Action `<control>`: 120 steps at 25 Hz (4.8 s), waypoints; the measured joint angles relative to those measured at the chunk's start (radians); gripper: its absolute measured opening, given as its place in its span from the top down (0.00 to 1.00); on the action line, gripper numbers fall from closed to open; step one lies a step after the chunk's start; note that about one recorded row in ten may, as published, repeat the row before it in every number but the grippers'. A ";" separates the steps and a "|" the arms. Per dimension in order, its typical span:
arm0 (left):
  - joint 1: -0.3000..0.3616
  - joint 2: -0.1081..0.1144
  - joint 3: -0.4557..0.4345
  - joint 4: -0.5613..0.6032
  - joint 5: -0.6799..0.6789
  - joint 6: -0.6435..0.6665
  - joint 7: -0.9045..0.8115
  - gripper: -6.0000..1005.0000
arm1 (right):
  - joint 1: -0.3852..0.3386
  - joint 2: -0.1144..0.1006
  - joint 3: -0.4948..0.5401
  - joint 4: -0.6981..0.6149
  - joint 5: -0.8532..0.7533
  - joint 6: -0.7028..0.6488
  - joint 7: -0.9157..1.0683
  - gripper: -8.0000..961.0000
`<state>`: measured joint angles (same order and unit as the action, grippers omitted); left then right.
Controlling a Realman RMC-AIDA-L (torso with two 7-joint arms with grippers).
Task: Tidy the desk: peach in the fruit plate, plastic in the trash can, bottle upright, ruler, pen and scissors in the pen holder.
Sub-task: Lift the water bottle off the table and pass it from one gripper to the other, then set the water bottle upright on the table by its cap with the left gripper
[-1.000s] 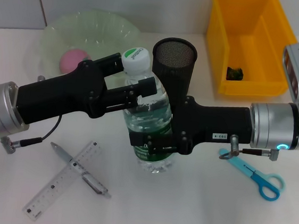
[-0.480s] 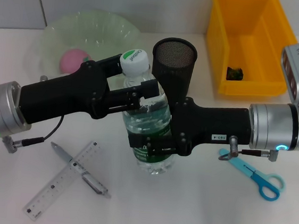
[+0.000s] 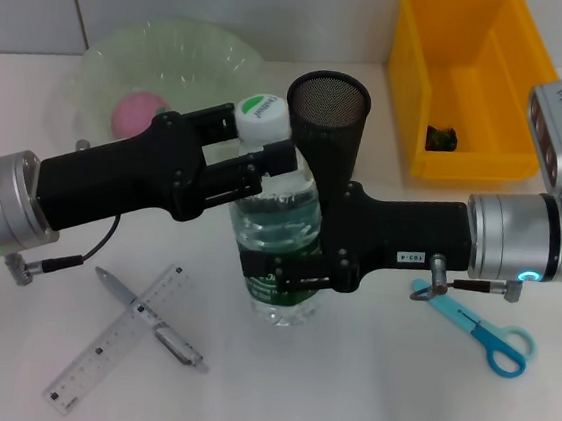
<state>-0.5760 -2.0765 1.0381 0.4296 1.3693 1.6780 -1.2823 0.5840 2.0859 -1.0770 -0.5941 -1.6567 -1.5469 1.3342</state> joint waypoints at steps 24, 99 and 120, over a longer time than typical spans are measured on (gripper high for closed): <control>-0.004 0.006 0.001 -0.012 0.003 -0.010 -0.013 0.55 | 0.008 -0.004 -0.002 0.001 -0.009 -0.001 0.010 0.21; 0.019 0.012 -0.062 -0.003 0.001 -0.102 0.061 0.56 | -0.156 -0.031 0.167 -0.248 -0.155 -0.062 0.167 0.16; 0.074 0.002 -0.151 -0.180 -0.165 -0.207 0.491 0.56 | -0.188 -0.029 0.319 -0.210 -0.187 -0.039 0.179 0.16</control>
<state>-0.5021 -2.0742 0.8874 0.2495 1.2039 1.4711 -0.7913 0.3963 2.0573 -0.7580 -0.8038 -1.8439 -1.5855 1.5136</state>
